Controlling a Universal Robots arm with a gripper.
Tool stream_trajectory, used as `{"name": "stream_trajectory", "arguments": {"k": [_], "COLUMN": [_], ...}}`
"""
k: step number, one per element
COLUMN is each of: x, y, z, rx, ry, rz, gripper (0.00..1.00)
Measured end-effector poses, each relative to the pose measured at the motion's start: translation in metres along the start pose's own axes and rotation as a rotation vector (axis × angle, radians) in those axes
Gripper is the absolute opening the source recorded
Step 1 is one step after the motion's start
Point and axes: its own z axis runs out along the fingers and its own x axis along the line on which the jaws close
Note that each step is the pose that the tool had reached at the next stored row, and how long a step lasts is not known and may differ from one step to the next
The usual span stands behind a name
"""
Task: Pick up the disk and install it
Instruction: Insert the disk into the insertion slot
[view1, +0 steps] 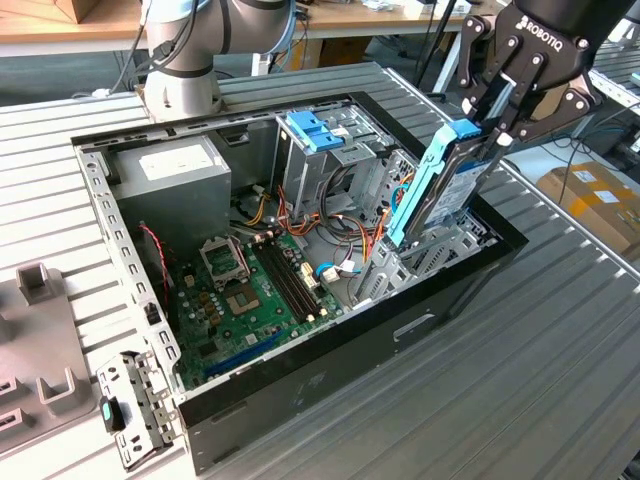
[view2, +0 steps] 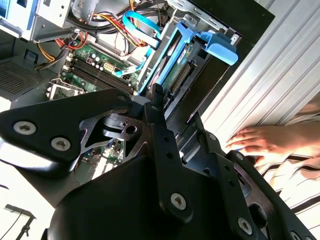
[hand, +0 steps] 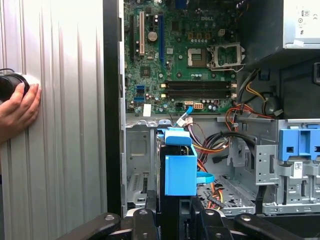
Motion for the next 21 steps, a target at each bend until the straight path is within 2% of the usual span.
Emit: {"name": "stream_trajectory", "arguments": {"k": [21], "x": [0.0002], "y": [0.0001], "z": [0.0048], "rx": [0.0], "ry": [0.0], "rz": [0.0], "gripper": [0.35]}}
